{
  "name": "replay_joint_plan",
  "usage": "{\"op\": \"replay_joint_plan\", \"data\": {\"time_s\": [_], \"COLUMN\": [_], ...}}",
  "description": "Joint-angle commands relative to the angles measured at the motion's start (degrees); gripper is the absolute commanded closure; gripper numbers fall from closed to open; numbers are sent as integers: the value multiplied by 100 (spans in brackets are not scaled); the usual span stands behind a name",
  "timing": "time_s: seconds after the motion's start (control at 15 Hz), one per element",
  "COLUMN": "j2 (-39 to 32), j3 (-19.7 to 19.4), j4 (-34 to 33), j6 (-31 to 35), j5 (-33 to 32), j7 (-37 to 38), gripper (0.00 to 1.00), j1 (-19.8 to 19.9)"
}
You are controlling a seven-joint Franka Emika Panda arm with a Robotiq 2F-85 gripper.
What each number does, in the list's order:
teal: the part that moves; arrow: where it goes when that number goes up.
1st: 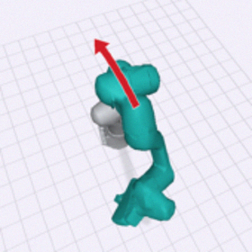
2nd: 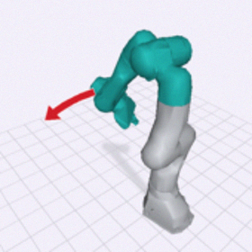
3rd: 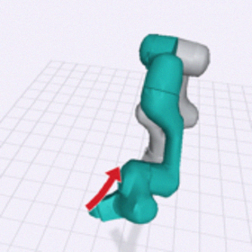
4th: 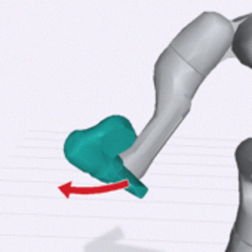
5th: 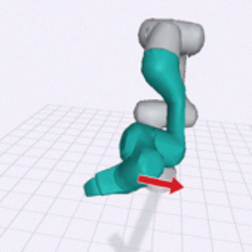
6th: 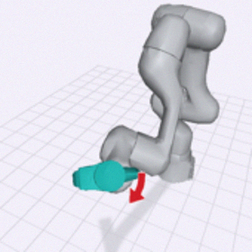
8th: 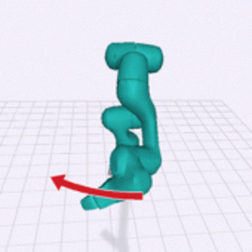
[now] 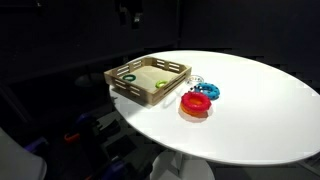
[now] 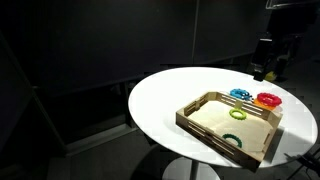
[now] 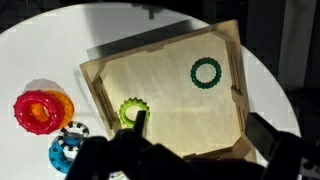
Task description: Remove the dark green ring from the wooden tray and stack it on top of the red ring that is on the table
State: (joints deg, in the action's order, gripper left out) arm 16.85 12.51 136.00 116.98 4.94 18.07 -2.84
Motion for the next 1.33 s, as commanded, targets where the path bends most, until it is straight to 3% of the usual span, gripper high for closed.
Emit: {"op": "replay_joint_plan", "data": {"time_s": [0.0,0.73,1.27], "j2": [-8,-7,-642], "j3": [-106,-112,-178], "j4": [-6,-7,-195], "j6": [-8,-8,118], "j5": [-35,-35,-112], "j7": [27,26,50], "gripper": [0,0,0], "j1": [-112,-112,-71]}}
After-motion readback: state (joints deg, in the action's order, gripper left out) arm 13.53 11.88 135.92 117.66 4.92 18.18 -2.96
